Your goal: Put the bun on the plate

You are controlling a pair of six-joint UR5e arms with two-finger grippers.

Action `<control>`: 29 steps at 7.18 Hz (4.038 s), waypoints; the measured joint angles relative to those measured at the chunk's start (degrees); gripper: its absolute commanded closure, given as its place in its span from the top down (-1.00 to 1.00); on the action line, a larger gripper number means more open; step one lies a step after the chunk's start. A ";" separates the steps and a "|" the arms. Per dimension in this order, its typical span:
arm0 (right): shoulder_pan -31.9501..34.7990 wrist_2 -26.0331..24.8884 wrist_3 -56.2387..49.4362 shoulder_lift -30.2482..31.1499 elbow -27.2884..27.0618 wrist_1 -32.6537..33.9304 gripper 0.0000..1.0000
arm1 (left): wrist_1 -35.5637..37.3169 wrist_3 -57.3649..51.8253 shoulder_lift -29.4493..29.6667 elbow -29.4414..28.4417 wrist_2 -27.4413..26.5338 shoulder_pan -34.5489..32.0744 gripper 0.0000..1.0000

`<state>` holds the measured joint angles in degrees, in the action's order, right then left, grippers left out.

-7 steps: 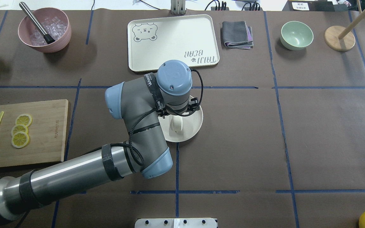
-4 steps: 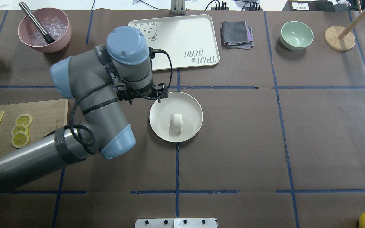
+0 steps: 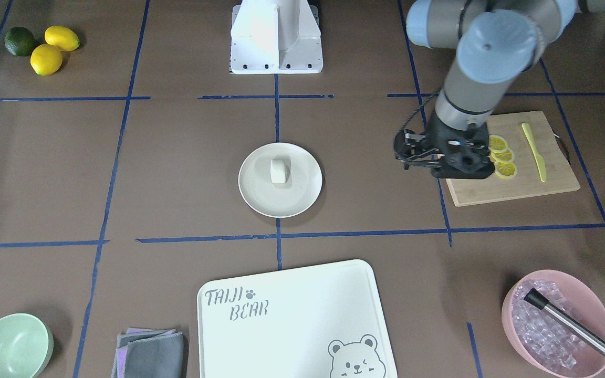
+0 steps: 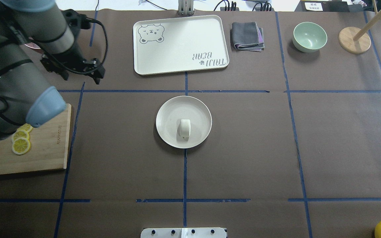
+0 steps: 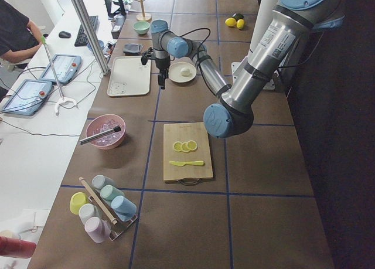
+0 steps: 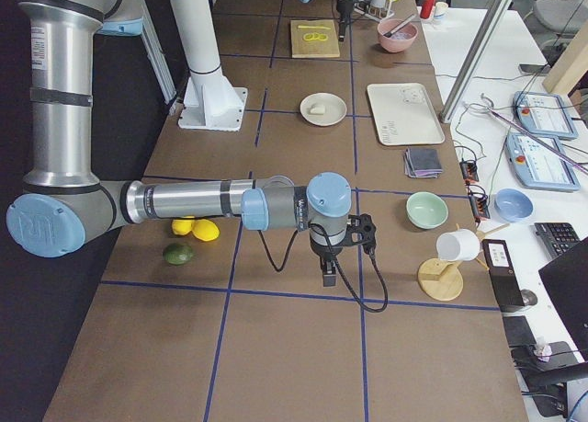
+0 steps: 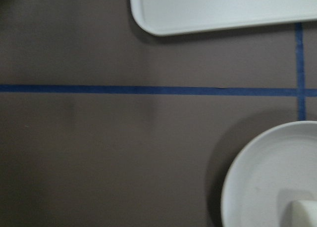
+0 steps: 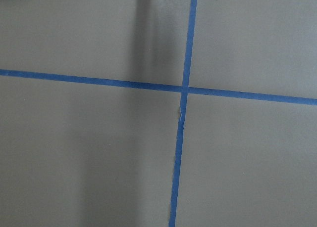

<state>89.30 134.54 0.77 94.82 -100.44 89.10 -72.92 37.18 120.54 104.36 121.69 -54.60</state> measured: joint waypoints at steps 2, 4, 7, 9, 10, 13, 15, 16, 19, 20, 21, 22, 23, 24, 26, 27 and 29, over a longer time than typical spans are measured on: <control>0.07 0.30 1.64 -0.13 0.00 0.02 1.00 | 0.39 -15.24 -6.97 0.12 3.93 -10.15 1.00; 0.08 0.57 1.89 -0.22 0.03 0.36 1.00 | 0.09 -31.30 -14.09 -1.91 7.77 -20.23 1.00; 0.08 0.54 1.81 -0.28 0.00 0.16 1.00 | -4.52 -48.22 -22.79 -9.46 12.52 -31.26 1.00; 0.09 0.41 1.72 -0.26 0.01 -0.09 1.00 | -9.68 -49.66 -28.11 -11.68 12.83 -33.66 1.00; 0.08 0.36 1.70 -0.26 0.01 -0.13 1.00 | -10.43 -49.47 -29.33 -12.14 12.85 -33.95 1.00; 0.08 0.21 1.68 -0.34 -0.08 -0.15 1.00 | -10.82 -45.78 -30.23 -12.47 12.81 -34.15 1.00; 0.03 0.14 1.68 -0.47 -0.10 -0.16 1.00 | -10.84 -45.20 -30.37 -12.54 12.74 -34.19 1.00; 0.02 0.10 1.67 -0.49 -0.09 -0.16 1.00 | -10.86 -45.32 -30.53 -12.64 12.76 -34.55 1.00; 0.02 0.10 1.62 -0.50 -0.03 -0.15 1.00 | -10.85 -46.43 -30.88 -13.16 12.78 -36.62 1.00; 0.01 0.23 1.66 -0.49 -0.10 -0.16 1.00 | -10.84 -46.48 -30.93 -13.19 12.78 -36.75 1.00; 0.00 0.38 1.68 -0.49 -0.14 -0.16 1.00 | -10.84 -46.43 -30.94 -13.21 12.78 -36.77 1.00; 0.00 0.44 1.67 -0.50 -0.17 -0.15 1.00 | -10.84 -46.34 -30.93 -13.21 12.78 -36.79 1.00; 0.00 0.33 1.60 -0.51 -0.18 -0.15 1.00 | -10.84 -46.28 -30.88 -13.22 12.78 -36.80 1.00; 0.00 0.12 1.53 -0.52 -0.19 -0.15 1.00 | -10.84 -46.22 -30.84 -13.22 12.78 -36.80 1.00; 0.00 -0.04 1.44 -0.52 -0.22 -0.13 1.00 | -10.84 -46.16 -30.75 -13.22 12.78 -36.80 1.00; 0.00 -0.06 1.43 -0.52 -0.25 -0.12 1.00 | -10.84 -46.15 -30.75 -13.22 12.78 -36.80 1.00; 0.00 -0.07 1.42 -0.52 -0.23 -0.15 1.00 | -10.84 -46.16 -30.79 -13.20 12.78 -36.80 1.00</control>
<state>89.30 134.47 2.20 94.31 -100.67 88.95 -83.76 -8.98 89.75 91.16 134.47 -91.41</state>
